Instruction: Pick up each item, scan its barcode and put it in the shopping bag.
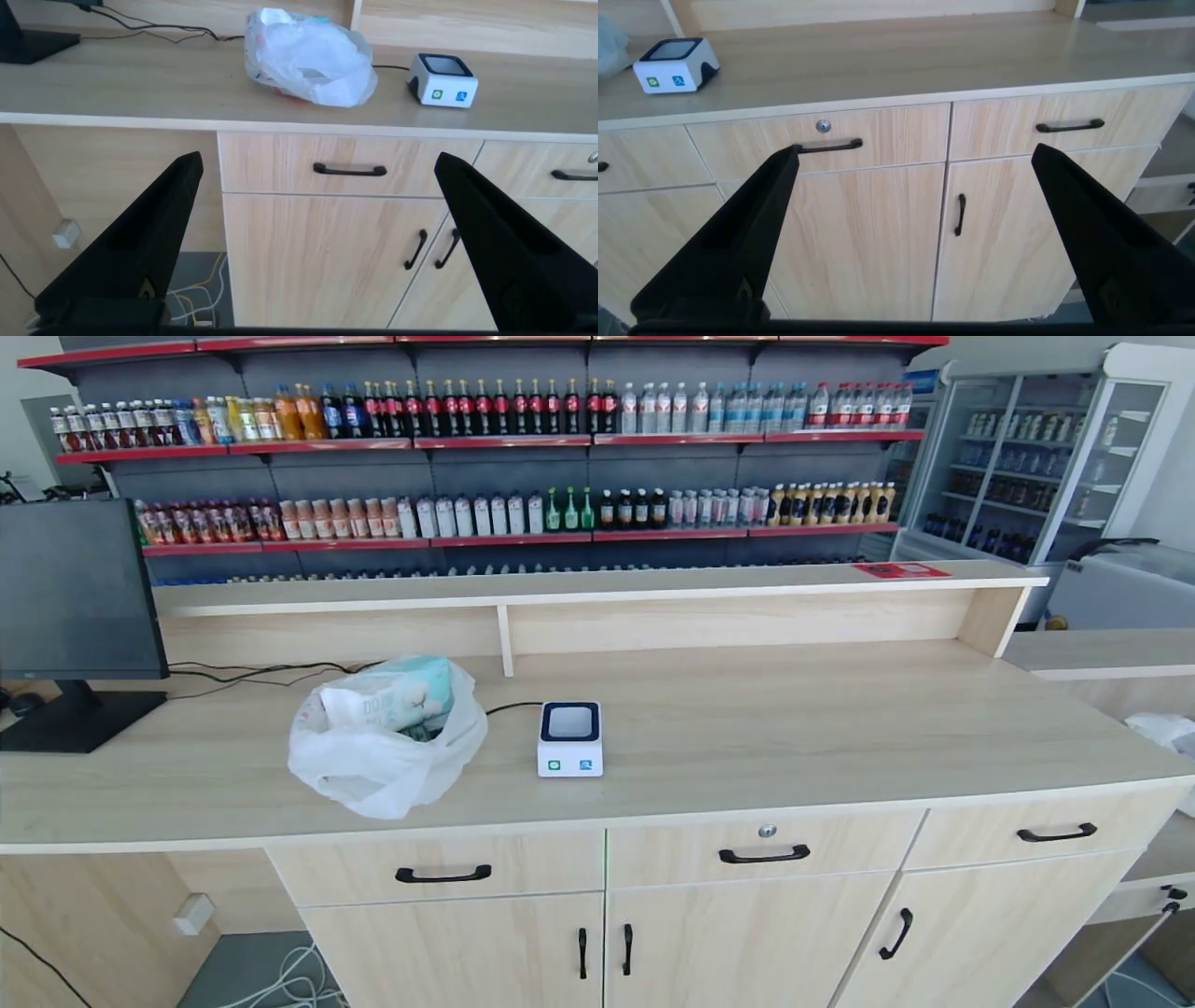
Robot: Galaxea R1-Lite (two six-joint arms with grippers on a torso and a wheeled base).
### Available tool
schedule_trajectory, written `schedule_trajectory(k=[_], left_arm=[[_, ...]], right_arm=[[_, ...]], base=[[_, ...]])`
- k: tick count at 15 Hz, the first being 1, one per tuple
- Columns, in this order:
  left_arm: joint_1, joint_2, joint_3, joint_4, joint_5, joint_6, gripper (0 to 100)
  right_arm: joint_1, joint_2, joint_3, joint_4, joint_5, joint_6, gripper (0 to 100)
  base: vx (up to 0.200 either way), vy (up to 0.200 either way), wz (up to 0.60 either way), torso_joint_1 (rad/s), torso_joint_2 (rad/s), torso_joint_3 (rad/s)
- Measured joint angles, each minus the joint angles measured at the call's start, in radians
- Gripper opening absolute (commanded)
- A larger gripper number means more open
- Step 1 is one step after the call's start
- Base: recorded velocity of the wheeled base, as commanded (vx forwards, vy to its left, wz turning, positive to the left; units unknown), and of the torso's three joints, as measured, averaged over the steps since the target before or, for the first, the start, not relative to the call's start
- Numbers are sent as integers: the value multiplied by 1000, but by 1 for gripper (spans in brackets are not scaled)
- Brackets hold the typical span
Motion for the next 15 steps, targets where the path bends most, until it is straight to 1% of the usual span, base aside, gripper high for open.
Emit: schedule_trajectory(k=[8,15], left_arm=[[0,0,0,0,0,0,100],[0,0,0,0,0,1,100]], right_arm=[[0,0,0,0,0,0,100],[0,0,0,0,0,2,100]], base=[[-200,0,0,2,3,1],[0,0,0,0,0,0]])
